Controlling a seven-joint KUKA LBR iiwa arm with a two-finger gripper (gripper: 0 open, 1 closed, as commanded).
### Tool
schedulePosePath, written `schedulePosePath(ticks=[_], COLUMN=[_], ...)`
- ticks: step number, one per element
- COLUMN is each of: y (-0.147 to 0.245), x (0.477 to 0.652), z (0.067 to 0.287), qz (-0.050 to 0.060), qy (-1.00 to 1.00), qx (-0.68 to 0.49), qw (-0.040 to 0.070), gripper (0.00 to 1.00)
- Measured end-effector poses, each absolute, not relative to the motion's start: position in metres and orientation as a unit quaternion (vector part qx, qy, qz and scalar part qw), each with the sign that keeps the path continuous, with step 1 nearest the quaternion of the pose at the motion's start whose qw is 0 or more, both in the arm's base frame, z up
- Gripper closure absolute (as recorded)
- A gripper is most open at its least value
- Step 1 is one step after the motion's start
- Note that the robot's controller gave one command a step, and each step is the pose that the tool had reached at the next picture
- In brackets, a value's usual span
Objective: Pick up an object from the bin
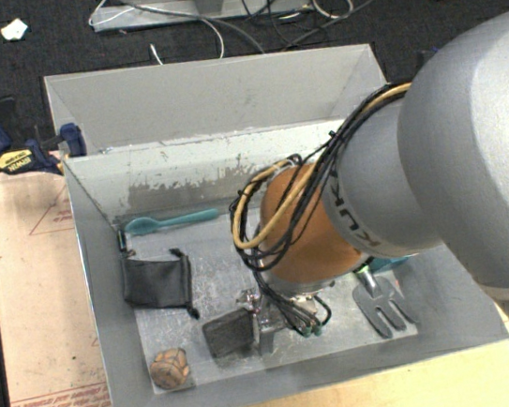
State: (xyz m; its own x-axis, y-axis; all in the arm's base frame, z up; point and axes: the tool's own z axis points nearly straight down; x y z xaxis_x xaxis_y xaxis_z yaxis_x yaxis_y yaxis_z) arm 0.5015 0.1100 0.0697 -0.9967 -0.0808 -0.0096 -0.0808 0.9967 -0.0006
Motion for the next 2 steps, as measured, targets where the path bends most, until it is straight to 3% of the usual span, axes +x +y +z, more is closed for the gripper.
schedulePosePath(ticks=[1, 2], y=[0.11, 0.106], x=[0.502, 0.504], z=[0.07, 0.127], qz=[0.0, -0.001], qy=[0.999, 0.996], qx=[-0.041, -0.084], qw=[0.005, 0.003], gripper=[1.0, 1.0])
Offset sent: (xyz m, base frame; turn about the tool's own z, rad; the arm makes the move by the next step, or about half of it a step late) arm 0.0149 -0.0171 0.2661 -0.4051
